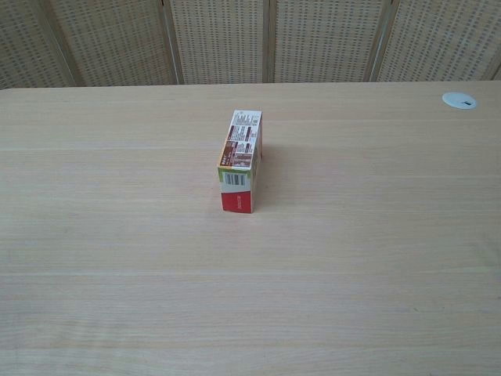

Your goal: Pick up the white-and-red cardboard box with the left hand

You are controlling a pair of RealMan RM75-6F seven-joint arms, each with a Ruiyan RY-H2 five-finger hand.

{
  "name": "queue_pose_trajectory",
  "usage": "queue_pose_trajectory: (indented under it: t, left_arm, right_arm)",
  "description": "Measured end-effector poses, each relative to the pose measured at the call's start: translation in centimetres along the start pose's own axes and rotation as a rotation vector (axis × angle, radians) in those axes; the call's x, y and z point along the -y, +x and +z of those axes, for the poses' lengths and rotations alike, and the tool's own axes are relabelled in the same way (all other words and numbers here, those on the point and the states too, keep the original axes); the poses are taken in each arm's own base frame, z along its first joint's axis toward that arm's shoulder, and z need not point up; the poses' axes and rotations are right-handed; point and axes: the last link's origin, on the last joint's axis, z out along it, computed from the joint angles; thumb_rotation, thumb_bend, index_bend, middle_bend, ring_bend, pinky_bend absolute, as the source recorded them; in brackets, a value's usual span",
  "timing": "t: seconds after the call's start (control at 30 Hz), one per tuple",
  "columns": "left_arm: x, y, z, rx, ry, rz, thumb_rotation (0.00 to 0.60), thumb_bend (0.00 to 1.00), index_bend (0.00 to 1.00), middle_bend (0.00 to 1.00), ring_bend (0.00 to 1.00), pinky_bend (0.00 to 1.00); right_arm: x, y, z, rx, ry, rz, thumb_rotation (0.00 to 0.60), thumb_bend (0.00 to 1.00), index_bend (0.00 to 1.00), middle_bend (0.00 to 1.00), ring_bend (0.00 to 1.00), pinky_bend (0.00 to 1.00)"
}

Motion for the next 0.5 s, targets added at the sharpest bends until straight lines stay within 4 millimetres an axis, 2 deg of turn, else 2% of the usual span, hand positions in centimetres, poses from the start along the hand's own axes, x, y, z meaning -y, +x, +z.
queue_pose_trajectory:
  t: [0.3,0.43,0.5]
  left_arm:
    - [-0.1,-0.3,0.2,0.016,-0.017,0.012,0.6,0.05,0.11,0.0,0.0,0.0]
    - [0.1,-0.5,1.9,0.041,-0.094,0.058,0.6,0.05,0.1,0.0,0.0,0.0]
    - [0.1,-0.5,3.3,0.049,-0.143,0.095,0.6,0.05,0.06,0.0,0.0,0.0]
  right_arm:
    - [0.1,0.0,0.4,-0.006,0.004,0.014,0.6,0.0,0.05,0.07,0.0,0.12]
    - [0.3,-0.1,0.6,-0.012,0.006,0.023,0.6,0.0,0.05,0.07,0.0,0.12]
    - [0.3,-0.1,0.7,-0.013,0.006,0.024,0.6,0.0,0.05,0.07,0.0,0.12]
